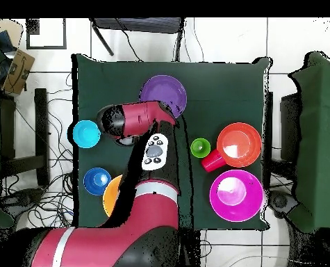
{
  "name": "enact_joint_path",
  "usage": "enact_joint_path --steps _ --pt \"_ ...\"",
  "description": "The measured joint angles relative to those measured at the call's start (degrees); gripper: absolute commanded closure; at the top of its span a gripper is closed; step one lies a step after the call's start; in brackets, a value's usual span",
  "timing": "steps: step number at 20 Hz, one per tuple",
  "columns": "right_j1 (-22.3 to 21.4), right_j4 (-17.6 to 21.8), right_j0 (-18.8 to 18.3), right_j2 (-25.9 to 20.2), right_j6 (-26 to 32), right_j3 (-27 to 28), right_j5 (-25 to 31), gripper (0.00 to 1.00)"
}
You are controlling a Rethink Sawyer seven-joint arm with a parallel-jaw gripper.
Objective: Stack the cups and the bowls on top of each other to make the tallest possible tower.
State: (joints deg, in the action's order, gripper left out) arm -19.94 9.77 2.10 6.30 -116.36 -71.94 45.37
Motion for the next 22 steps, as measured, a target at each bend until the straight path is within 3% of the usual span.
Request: enact_joint_path --steps 15,22 --pt "3.42 4.01 -0.3 -0.02 0.0 -0.07 -2.39 0.0" --pt "3.51 5.79 -2.27 -0.03 0.0 -1.39 -2.39 0.0"
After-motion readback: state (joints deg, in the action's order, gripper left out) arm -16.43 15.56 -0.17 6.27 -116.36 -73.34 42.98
